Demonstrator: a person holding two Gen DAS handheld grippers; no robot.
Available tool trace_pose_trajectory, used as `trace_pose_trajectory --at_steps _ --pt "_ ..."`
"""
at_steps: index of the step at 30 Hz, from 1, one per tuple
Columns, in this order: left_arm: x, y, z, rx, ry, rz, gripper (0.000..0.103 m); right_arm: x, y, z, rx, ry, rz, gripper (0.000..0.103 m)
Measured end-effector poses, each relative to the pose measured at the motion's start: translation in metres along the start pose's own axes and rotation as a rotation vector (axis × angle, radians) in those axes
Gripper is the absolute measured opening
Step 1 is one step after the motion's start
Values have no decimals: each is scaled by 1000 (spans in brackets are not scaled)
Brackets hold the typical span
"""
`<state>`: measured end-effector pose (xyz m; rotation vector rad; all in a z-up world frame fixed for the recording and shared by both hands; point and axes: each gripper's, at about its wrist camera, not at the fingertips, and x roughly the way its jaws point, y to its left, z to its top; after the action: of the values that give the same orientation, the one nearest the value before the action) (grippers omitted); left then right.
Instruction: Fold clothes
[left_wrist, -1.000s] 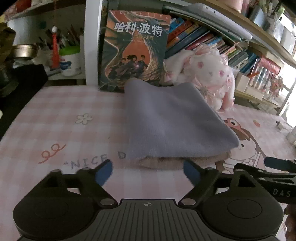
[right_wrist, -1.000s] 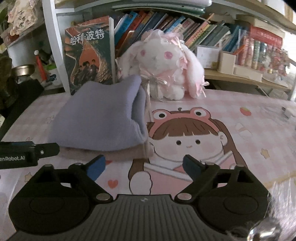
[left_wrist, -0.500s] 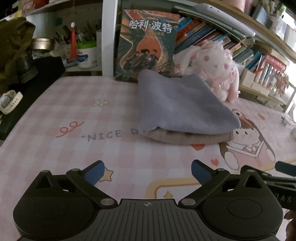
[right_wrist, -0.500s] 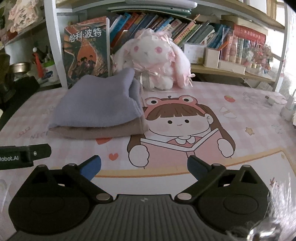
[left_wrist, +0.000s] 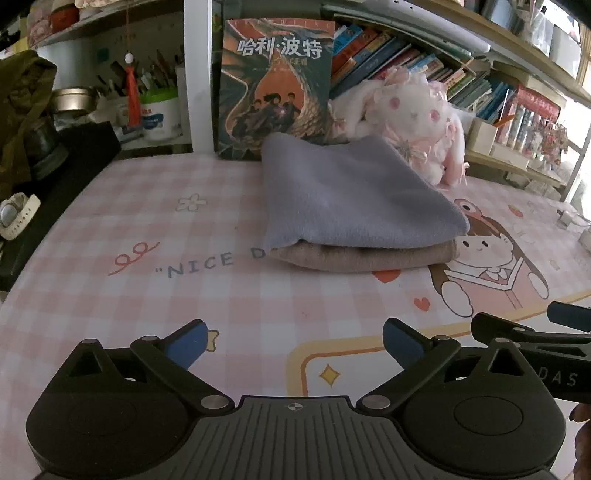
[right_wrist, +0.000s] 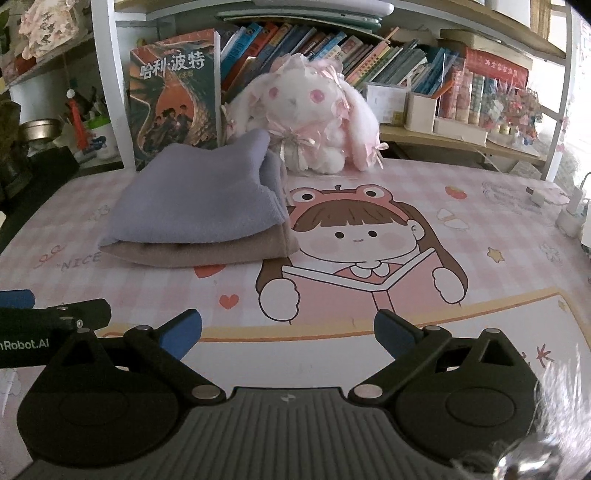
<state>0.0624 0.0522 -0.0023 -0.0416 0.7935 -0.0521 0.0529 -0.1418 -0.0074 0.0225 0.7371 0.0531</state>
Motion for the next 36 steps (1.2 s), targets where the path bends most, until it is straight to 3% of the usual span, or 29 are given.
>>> trace_pose_trajectory --at_steps 36 --pt "3 -1 -3 25 23 8 102 3 1 -1 -1 27 -10 101"
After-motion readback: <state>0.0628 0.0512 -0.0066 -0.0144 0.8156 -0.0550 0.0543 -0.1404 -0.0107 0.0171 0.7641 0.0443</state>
